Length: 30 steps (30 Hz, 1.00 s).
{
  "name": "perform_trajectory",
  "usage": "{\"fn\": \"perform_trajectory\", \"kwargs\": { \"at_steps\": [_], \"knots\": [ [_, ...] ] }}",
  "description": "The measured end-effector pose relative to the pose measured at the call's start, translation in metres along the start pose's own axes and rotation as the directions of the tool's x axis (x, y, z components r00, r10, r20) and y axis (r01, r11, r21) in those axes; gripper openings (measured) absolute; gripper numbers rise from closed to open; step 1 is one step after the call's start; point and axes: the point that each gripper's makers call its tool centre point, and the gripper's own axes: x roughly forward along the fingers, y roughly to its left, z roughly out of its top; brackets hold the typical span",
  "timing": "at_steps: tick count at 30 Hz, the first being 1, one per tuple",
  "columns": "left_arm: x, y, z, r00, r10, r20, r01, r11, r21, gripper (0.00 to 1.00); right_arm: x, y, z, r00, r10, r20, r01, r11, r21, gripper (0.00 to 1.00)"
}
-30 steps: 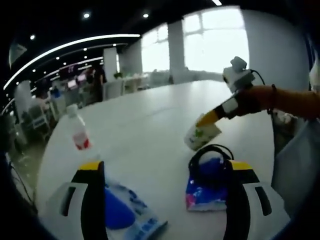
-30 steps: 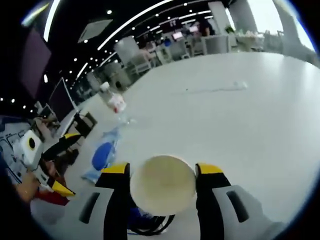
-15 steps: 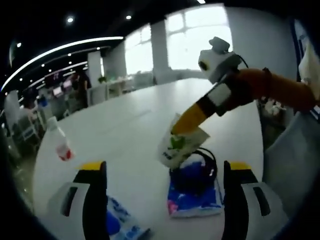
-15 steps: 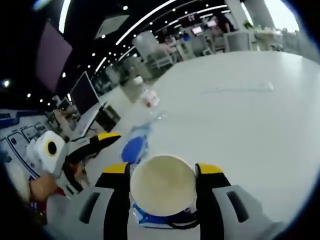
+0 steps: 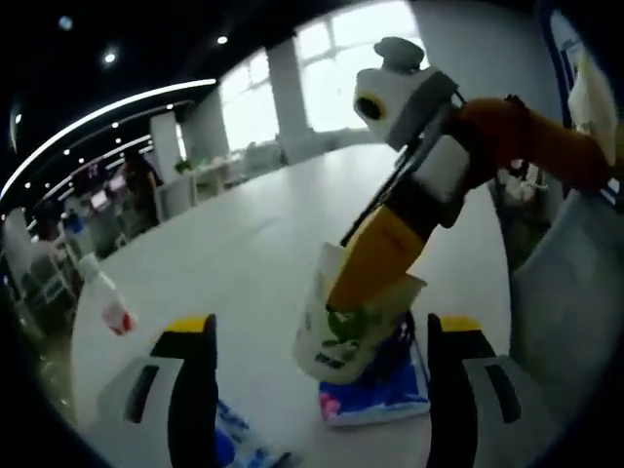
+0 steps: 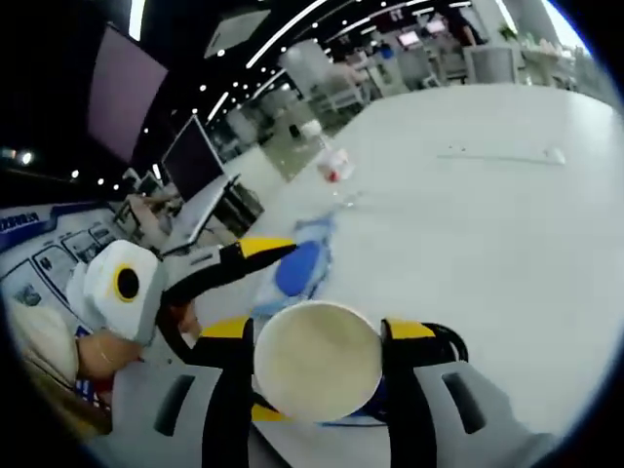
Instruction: Arrange the tabletop items into an orderly group along one side of the table until the central work area is clear of visible clutter.
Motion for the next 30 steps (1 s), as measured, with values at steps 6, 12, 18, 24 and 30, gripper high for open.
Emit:
{"fn": "perform_trajectory", "kwargs": {
  "at_steps": [6,12,18,24,30],
  "knots": [
    [0.001,-0.004,0.002,1.0,0.008,-0.009,-0.007,0.995,0.097,0.76,-0.001,0.009,0.0,1.0,0.025,-0.002,-0.025,1.0,-0.001,0.52],
    [0.004,-0.011,0.002,1.0,-0.012,-0.018,0.014,0.99,0.14,0.7,-0.002,0.016,-0.001,0.999,0.049,-0.005,-0.049,0.999,-0.013,0.52],
    [0.006,-0.017,0.0,0.999,-0.033,-0.031,0.038,0.983,0.178,0.59,-0.002,0.019,-0.003,0.998,0.058,-0.018,-0.058,0.998,-0.027,0.52],
    [0.007,-0.025,-0.002,0.997,-0.053,-0.048,0.061,0.979,0.196,0.48,-0.003,0.019,-0.004,0.999,0.046,-0.024,-0.047,0.998,-0.048,0.52],
    [0.009,-0.028,-0.004,0.997,-0.052,-0.063,0.065,0.971,0.229,0.46,-0.002,0.018,-0.006,0.999,0.04,-0.033,-0.042,0.997,-0.06,0.53]
  ]
}}
